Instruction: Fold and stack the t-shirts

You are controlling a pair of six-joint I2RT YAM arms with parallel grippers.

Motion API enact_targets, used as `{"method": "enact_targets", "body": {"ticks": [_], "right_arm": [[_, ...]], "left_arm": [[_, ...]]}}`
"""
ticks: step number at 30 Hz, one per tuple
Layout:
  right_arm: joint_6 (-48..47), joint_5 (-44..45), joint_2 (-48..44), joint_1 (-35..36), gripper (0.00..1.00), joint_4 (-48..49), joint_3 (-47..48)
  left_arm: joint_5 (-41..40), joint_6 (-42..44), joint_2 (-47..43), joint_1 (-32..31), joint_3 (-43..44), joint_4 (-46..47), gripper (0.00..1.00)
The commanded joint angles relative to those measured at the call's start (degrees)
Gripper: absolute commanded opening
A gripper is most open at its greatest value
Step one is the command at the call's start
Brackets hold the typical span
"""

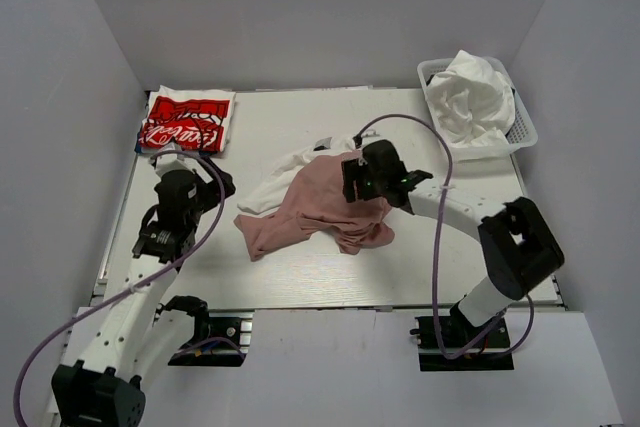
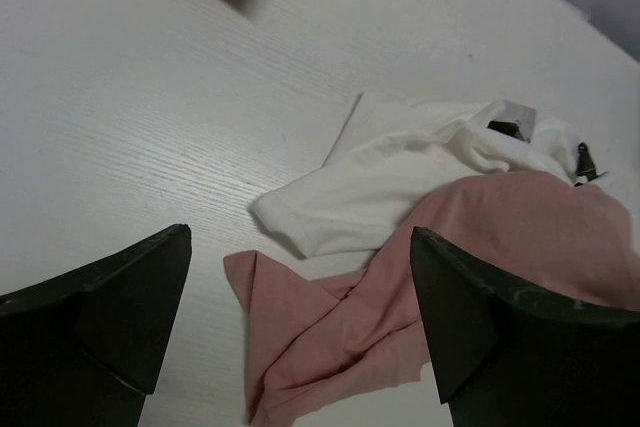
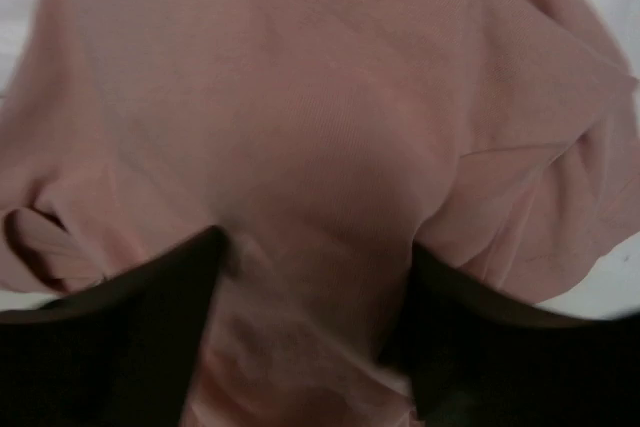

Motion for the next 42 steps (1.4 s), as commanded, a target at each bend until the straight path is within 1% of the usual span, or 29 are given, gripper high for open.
{"method": "enact_targets", "body": {"ticks": [1, 2, 3, 4, 5, 7, 12, 13, 14, 17, 18, 20, 21, 22, 23, 24, 25, 26, 27, 28, 30, 31, 33, 34, 36, 37, 39, 40, 42], "right_arm": [[2.19, 6.75, 2.55, 2.52, 0.7, -1.45, 3.69], [1.93, 8.27, 2.92, 2.96, 0.58, -2.34, 4.58], [1.93, 9.59, 3.01, 3.49, 0.25, -3.83, 5.28], [2.19, 11.25, 1.7, 4.97, 0.09, -4.37, 6.25], [2.54, 14.23, 0.65, 5.34, 0.0, -4.55, 6.52], [2.72, 15.4, -5.05, 5.87, 0.0, -4.73, 7.83], [2.03, 15.22, -16.38, 5.52, 0.0, -4.12, 11.69], [1.15, 16.18, -17.02, 5.6, 0.0, -3.68, 12.58], [0.79, 20.54, -17.64, 5.43, 0.0, -3.15, 13.46], [-3.6, 25.66, -18.26, 4.21, 0.0, -1.57, 20.64], [-7.35, 27.25, -16.87, 3.68, 0.0, -0.87, 22.24], [-9.48, 30.67, -15.37, 1.31, 0.0, -0.25, 30.12], [-12.89, 32.09, -12.05, 0.43, 0.0, 0.02, 32.77], [-13.62, 33.75, -10.63, -1.58, 0.0, -0.07, 41.33], [-13.63, 34.03, -9.48, -2.47, 0.0, -0.07, 44.02], [-17.54, 34.12, -5.56, -5.35, 0.0, 0.71, 46.75], [-18.36, 34.82, -4.12, -6.43, 0.0, 1.07, 54.52], [-20.2, 35.09, -0.11, -9.4, 0.0, 1.86, 57.29], [-21.09, 35.26, 1.5, -10.47, 0.0, 3.52, 59.76], [-23.01, 36.05, 2.73, -11.52, 0.0, 4.14, 67.53], [-24.69, 36.14, 7.13, -15.11, 0.0, 7.3, 72.93], [-28.35, 35.62, 7.84, -15.92, 0.0, 12.71, 73.84], [-30.58, 35.35, 9.86, -18.82, 0.0, 17.57, 74.73], [-34.24, 33.44, 10.47, -20.48, 0.0, 23.08, 74.81], [-35.77, 31.49, 12.67, -22.25, 0.0, 26.11, 73.76], [-36.47, 29.4, 13.55, -24.87, 0.0, 28.47, 73.93], [-35.69, 29.2, 17.94, -26.56, 0.0, 28.5, 76.38], [-35.6, 27.98, 20.82, -28.83, 0.0, 27.45, 77.26], [-34.2, 27.79, 22.25, -31.82, 0.0, 27.27, 75.79]], "left_arm": [[-0.08, -1.28, -5.13, 0.23, -1.32, 3.35, 1.0], [-0.95, -1.29, -5.75, 0.23, -1.32, 2.83, 1.0], [-1.57, -1.9, -5.76, 0.23, -1.32, 1.69, 1.0], [-2.8, -1.9, -6.45, 0.23, -0.8, 1.07, 1.0], [-3.33, -1.9, -6.46, 0.23, -0.27, 0.45, 1.0], [-4.82, -3.83, -6.46, 0.23, 1.57, -2.26, 1.0], [-5.09, -4.53, -5.85, 0.23, 1.58, -2.28, 1.0], [-5.09, -4.54, -5.85, 0.23, 1.58, -1.75, 1.0], [-5.09, -4.54, -5.24, 0.23, 1.58, -1.75, 1.0], [-6.41, -4.54, -3.13, 0.23, 3.42, -3.16, 1.0], [-7.63, -4.54, -2.51, 0.23, 4.03, -3.94, 1.0], [-8.25, -4.54, -1.11, 0.23, 4.04, -3.95, 1.0], [-8.26, -4.54, -1.1, 0.23, 4.04, -3.95, 1.0], [-8.78, -4.54, -0.4, 0.23, 4.56, -3.95, 1.0], [-8.79, -4.54, -0.4, 0.23, 4.57, -3.95, 1.0], [-9.31, -4.54, 0.3, 0.23, 5.26, -4.47, 1.0], [-9.31, -4.54, 0.31, 0.23, 5.27, -4.47, 1.0], [-9.31, -4.54, 0.92, 0.23, 5.79, -4.47, 1.0], [-9.31, -4.54, 0.92, 0.23, 5.8, -4.47, 1.0], [-9.31, -4.54, 0.92, 0.23, 5.8, -4.47, 1.0], [-9.84, -4.54, 0.92, 0.23, 5.27, -3.6, 1.0], [-9.84, -4.54, 0.31, 0.23, 5.27, -2.81, 1.0], [-9.84, -4.54, 0.31, 0.23, 4.75, -2.02, 1.0], [-9.84, -4.54, 0.31, 0.23, 4.74, -1.49, 1.0], [-9.84, -4.01, 0.31, 0.23, 4.74, -0.88, 1.0], [-9.84, -4.01, 0.83, 0.23, 4.74, -0.87, 1.0], [-9.84, -4.01, 2.14, 0.23, 4.74, -0.87, 1.0], [-9.84, -4.01, 2.76, 0.23, 4.74, -0.35, 1.0], [-9.32, -4.01, 4.77, 0.23, 5.35, -0.34, 1.0]]}}
